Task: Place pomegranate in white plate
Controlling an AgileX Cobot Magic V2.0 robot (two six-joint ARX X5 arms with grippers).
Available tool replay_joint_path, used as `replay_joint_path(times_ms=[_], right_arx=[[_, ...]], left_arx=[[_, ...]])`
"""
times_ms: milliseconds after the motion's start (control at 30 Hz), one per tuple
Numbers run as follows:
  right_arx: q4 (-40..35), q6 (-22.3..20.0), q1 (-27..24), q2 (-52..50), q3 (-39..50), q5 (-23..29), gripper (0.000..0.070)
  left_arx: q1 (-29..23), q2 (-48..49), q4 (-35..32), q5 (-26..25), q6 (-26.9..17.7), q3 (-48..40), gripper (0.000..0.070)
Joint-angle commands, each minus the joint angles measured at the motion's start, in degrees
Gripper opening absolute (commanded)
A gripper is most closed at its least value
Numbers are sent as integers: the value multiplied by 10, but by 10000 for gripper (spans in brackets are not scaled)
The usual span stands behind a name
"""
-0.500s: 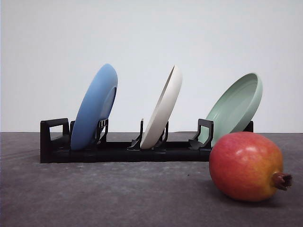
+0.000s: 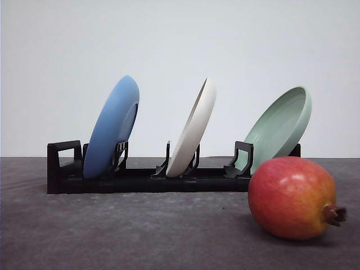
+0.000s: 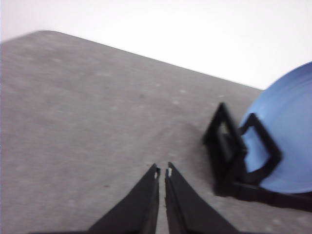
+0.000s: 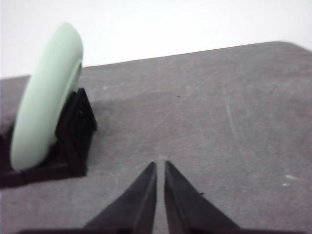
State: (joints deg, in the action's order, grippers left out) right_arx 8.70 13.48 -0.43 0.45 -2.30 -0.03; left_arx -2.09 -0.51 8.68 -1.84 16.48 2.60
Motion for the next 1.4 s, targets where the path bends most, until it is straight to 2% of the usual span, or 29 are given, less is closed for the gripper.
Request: replay_joint_path(times_ms=[0,167,267,367,533,733,900,1033,1267,1333,1367], right_arx=[[-8,57,-1,4,-28,-1,0],[42,87,-1,38,-119,-5,0],[94,88,-1,76,-189,-22,0],[142,84,-1,122,-258,-60,0],[216,43,-1,204,-356,-161,0],[285,-49,-1,292,-457,-298,0],[297,-90,-1,336,-505,-390,0],[289,-99,-1,343,-509,-427,0],[291,-90,0,343,-509,-426,7],[290,-90,5,343,-509,-424,54],[290,-90,7,343,-509,-421,108]], left_arx=[[1,-4,-10,-10,37,28,1],[9,-42,-9,-45,86,93,3],[15,-85,-5,-68,93,140,3],[20,-141,-4,-114,93,191,3],[37,-241,-4,-202,69,279,3],[86,-329,22,-271,6,391,2],[117,-389,83,-408,-31,474,0],[132,-412,82,-491,-38,495,0],[135,-415,83,-492,-39,494,2],[135,-415,83,-491,-39,494,27],[135,-415,83,-489,-39,494,65]])
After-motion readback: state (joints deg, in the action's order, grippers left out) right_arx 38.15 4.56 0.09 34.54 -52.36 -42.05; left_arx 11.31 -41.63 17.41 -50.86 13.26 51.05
